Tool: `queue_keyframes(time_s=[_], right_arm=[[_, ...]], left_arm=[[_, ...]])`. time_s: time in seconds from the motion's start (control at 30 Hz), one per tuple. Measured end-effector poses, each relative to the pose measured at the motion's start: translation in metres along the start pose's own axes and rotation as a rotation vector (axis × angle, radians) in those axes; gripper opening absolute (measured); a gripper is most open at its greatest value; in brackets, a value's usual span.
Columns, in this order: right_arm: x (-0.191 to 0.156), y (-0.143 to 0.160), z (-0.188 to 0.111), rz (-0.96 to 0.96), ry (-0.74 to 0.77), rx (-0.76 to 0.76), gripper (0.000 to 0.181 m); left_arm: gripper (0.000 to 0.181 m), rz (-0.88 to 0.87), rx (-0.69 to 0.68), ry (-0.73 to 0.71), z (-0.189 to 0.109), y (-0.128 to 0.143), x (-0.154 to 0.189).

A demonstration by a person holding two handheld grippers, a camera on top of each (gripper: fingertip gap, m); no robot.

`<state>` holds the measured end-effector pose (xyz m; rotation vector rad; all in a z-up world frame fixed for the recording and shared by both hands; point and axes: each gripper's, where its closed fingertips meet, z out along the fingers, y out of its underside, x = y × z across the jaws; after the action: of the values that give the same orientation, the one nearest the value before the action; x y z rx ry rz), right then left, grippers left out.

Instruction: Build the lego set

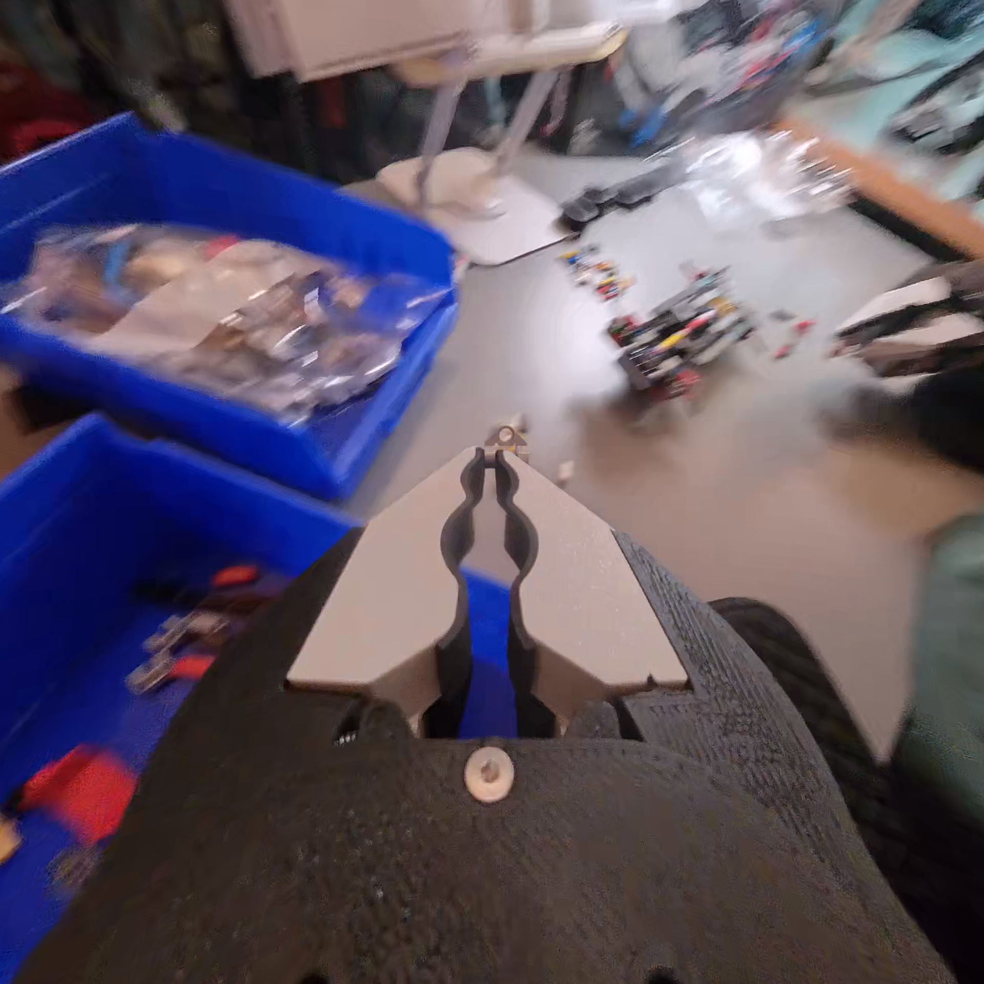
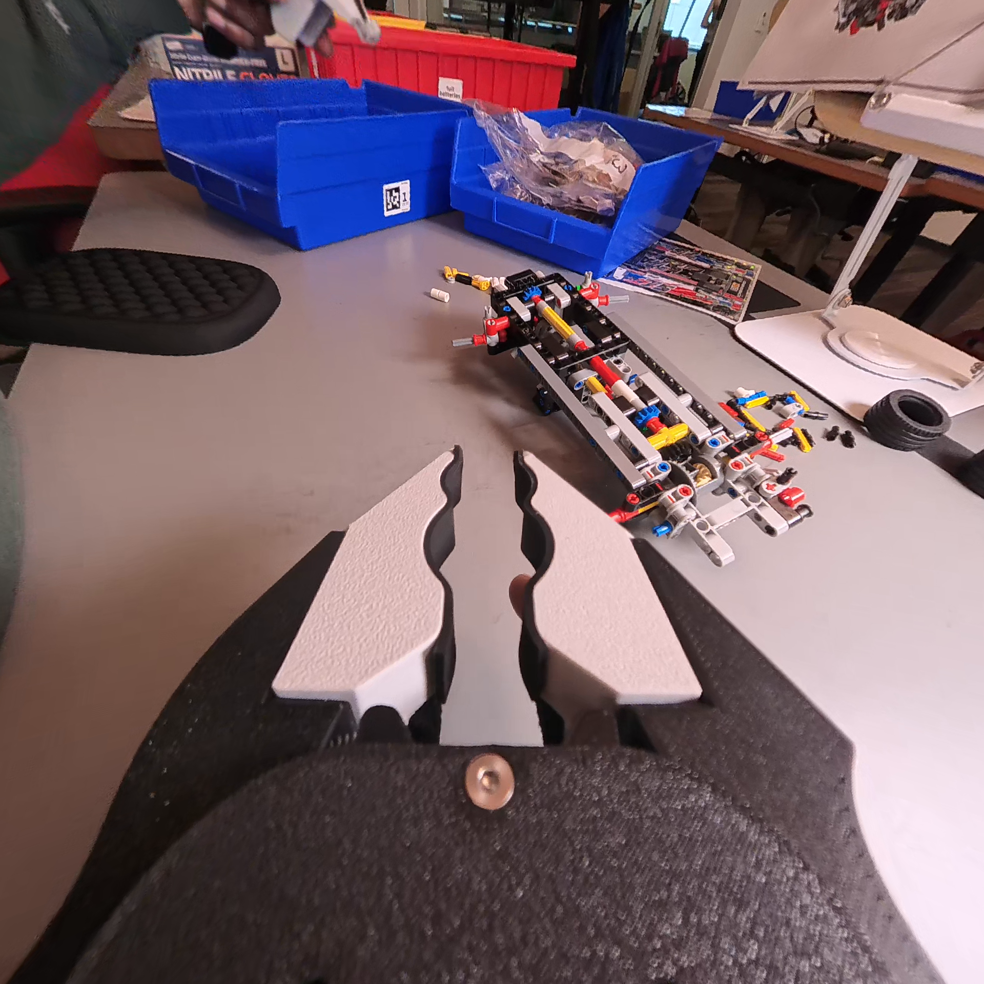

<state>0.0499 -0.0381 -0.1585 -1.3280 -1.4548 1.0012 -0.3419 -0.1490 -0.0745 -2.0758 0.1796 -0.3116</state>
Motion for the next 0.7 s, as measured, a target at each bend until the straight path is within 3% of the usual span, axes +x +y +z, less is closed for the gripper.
queue_keyframes(time_s=[0.13, 0.27, 0.37, 0.5, 0.7], right_arm=[[-0.009, -0.008, 0.003, -0.066, -0.020, 0.020, 0.016], [-0.026, -0.011, 0.007, -0.231, -0.033, 0.004, 0.017], [-0.035, -0.013, 0.009, -0.358, -0.004, -0.006, 0.018], [-0.027, -0.021, 0.004, -0.437, 0.085, 0.014, 0.023], [-0.027, -0.011, 0.003, -0.481, 0.068, -0.023, 0.022]], left_arm=[[0.002, -0.012, 0.074, 0.330, 0.029, -0.029, 0.106], [0.002, -0.106, 0.073, 0.633, 0.089, -0.026, 0.205], [0.001, -0.268, 0.049, 0.795, 0.145, -0.015, 0.261], [0.001, -0.444, -0.067, 0.893, 0.208, 0.009, 0.311], [0.001, -0.493, -0.201, 0.948, 0.234, 0.035, 0.345]])
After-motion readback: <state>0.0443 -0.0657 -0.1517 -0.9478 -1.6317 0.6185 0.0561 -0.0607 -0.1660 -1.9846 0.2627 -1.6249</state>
